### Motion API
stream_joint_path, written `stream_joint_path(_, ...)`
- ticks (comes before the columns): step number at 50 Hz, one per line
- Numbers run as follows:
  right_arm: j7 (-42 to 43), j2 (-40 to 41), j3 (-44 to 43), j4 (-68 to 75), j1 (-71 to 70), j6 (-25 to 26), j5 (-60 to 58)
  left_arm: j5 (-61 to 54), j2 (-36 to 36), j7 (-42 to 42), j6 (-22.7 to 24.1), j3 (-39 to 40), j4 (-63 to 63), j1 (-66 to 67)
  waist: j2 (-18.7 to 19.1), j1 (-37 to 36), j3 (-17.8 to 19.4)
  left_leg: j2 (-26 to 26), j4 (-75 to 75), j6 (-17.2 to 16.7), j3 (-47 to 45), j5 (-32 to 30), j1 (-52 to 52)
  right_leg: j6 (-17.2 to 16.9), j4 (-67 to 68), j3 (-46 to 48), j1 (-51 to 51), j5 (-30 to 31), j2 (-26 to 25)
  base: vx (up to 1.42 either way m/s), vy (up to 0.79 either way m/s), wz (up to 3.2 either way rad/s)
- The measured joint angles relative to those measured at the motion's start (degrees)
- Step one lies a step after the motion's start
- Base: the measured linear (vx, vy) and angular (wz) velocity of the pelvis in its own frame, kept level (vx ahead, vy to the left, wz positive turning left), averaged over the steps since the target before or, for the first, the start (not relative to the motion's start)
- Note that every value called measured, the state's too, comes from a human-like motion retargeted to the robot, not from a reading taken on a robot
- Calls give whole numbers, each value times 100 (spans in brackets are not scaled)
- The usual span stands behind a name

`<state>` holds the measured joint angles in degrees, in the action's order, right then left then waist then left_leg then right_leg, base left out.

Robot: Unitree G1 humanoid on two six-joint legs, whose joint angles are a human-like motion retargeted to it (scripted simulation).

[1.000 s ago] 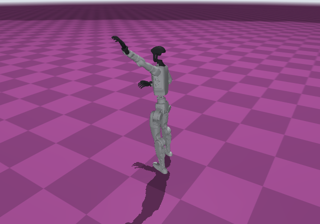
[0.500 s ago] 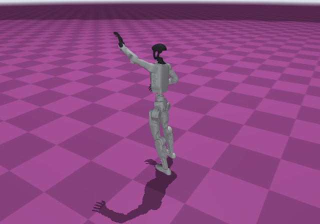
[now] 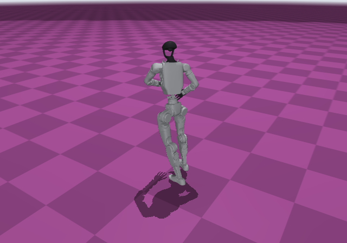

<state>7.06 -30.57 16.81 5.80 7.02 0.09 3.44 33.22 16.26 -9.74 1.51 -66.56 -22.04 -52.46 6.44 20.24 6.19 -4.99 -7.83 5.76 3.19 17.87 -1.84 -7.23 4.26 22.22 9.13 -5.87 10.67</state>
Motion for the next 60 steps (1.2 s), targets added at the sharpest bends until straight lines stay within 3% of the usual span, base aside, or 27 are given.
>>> stream_joint_path(6,86,94,-15,82,200,-46,73,-9,-619,-35,161,2,-463,419,-114,-12,47,5,-15,15,-349,86,-62,-149,-196,17,-34,-40,-114,5,-6,-58)
stream_joint_path(14,36,173,-125,53,344,-37,220,-365,-372,249,247,294,-608,1011,-433,-238,-150,-46,-227,-108,-461,26,-53,-355,-390,-202,-176,-195,-109,9,-9,-18)
stream_joint_path(20,-36,208,-195,-57,476,-143,483,-952,372,-124,345,1296,-519,1767,-860,-740,-263,-241,-1075,-464,-448,-193,284,-286,-340,-313,-302,-463,147,11,-10,-1)
stream_joint_path(27,-212,5,-276,-224,672,-189,621,-1854,980,-352,116,2932,-764,2807,-1271,-1589,-28,-442,-3553,-884,-416,-693,1490,64,-198,-367,-589,-865,534,12,-5,8)
stream_joint_path(32,-158,-34,-177,-114,564,7,415,-3881,1091,-308,64,3981,-996,3631,-1407,-2118,126,-134,-3498,-499,-886,-144,1855,29,-171,-412,-662,-943,626,12,2,-11)
stream_joint_path(37,188,84,-124,-39,399,31,351,-5669,1543,-404,-20,4713,-1525,4004,-1312,-2395,204,158,-1272,-229,-812,41,1545,-95,-53,-458,-645,-1071,380,13,9,-24)
stream_joint_path(41,577,118,-50,99,353,27,288,-7219,1931,-567,-187,5345,-2310,3470,-1225,-2320,111,321,-418,-66,-952,45,1333,-84,167,-280,-603,-1237,247,12,13,31)
stream_joint_path(44,664,77,14,251,366,14,123,-7421,2340,-1083,-179,5643,-2977,2617,-1186,-2078,-35,374,-266,4,-765,33,1287,49,555,-93,-482,-1214,225,10,12,70)
stream_joint_path(50,606,63,-10,272,559,-136,97,-6346,2898,-1325,-316,5043,-3069,684,-792,-1656,17,805,-2,37,-318,-139,1076,695,2735,-97,388,-741,101,13,13,50)
stream_joint_path(55,689,32,-40,345,695,-133,-250,-5054,2597,-689,-423,3691,-1600,-280,-676,-1404,168,802,23,-90,-262,-60,801,252,2726,-117,757,-736,3,19,8,17)
stream_joint_path(60,762,-174,78,449,455,-60,-738,-3859,1956,173,-492,2324,-157,-731,-879,-1030,239,289,-109,3,-602,198,547,-220,722,1346,516,-322,361,24,2,-38)
